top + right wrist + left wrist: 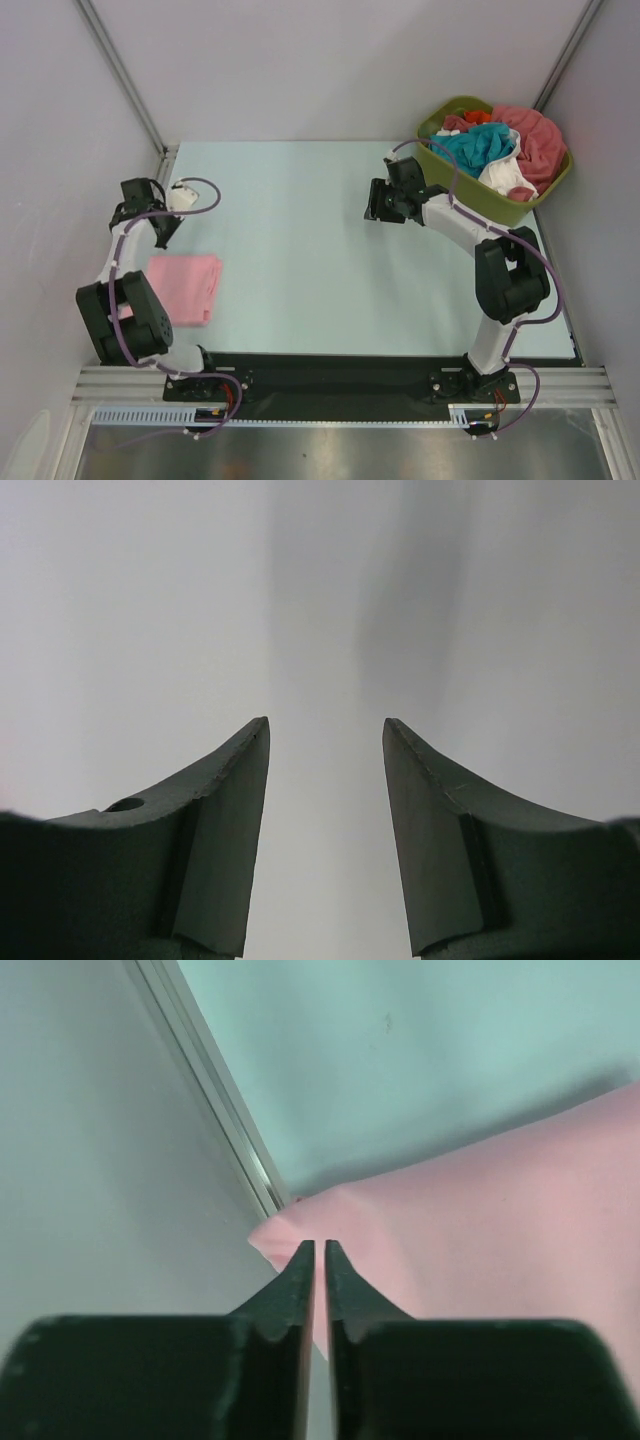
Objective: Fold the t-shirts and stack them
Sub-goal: Neatly place the folded tshirt to the corner
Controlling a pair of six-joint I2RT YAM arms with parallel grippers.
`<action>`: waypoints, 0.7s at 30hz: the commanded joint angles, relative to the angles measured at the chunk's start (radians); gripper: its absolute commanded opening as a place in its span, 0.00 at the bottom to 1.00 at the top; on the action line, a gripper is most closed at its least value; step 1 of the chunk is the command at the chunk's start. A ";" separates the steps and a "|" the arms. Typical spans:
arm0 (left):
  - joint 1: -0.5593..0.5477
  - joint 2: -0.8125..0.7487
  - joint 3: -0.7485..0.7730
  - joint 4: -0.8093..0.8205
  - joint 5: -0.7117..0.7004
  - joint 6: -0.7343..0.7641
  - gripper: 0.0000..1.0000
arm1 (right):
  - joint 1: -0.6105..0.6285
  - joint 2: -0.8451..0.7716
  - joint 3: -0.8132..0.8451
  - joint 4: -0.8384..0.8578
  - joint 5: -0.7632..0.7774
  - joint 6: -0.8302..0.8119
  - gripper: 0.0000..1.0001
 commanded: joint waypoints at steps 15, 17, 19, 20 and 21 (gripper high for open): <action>0.136 0.277 0.025 0.177 -0.255 -0.043 0.00 | -0.005 -0.074 0.001 -0.008 0.017 -0.003 0.54; 0.137 0.295 0.029 0.186 -0.244 -0.044 0.00 | -0.008 -0.078 0.003 -0.010 0.023 -0.005 0.54; 0.137 0.307 0.042 0.195 -0.230 -0.050 0.00 | -0.008 -0.077 0.005 -0.011 0.026 -0.007 0.54; 0.137 0.329 0.050 0.201 -0.232 -0.052 0.01 | -0.012 -0.074 0.005 -0.016 0.025 -0.008 0.54; 0.137 0.343 0.067 0.207 -0.244 -0.053 0.00 | -0.012 -0.072 0.006 -0.019 0.023 -0.005 0.54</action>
